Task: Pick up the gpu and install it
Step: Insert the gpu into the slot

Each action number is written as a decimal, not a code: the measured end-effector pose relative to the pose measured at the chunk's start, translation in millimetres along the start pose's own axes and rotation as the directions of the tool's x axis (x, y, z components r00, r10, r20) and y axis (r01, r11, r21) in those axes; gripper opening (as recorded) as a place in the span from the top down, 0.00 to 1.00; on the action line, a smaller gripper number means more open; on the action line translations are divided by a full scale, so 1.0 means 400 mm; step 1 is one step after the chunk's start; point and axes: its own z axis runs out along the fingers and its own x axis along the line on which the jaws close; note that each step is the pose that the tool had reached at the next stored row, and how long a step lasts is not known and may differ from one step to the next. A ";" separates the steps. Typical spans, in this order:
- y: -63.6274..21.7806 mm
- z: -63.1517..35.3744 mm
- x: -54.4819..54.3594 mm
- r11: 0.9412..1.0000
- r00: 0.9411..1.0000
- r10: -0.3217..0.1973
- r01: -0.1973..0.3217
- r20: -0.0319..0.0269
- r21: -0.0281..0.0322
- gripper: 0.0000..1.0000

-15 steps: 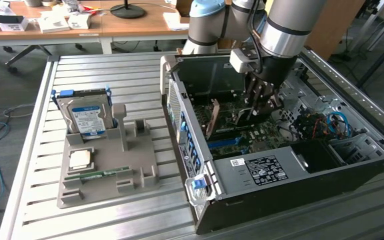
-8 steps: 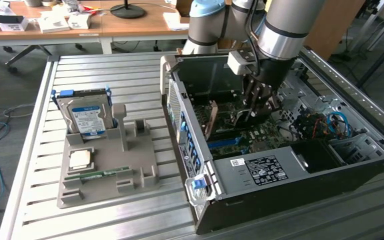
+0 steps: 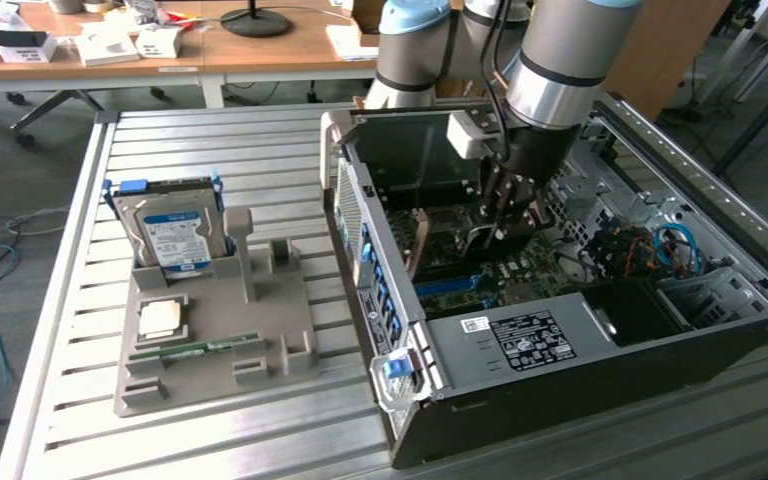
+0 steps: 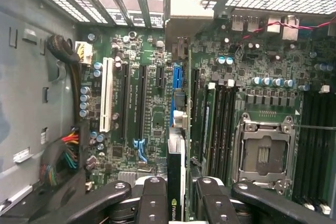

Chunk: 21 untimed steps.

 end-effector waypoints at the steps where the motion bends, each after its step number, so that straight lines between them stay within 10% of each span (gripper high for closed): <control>1: 0.002 0.002 0.000 1.000 1.000 0.000 0.000 0.000 0.000 0.74; 21: 0.029 0.031 -0.001 1.000 1.000 -0.002 0.002 0.000 0.004 0.74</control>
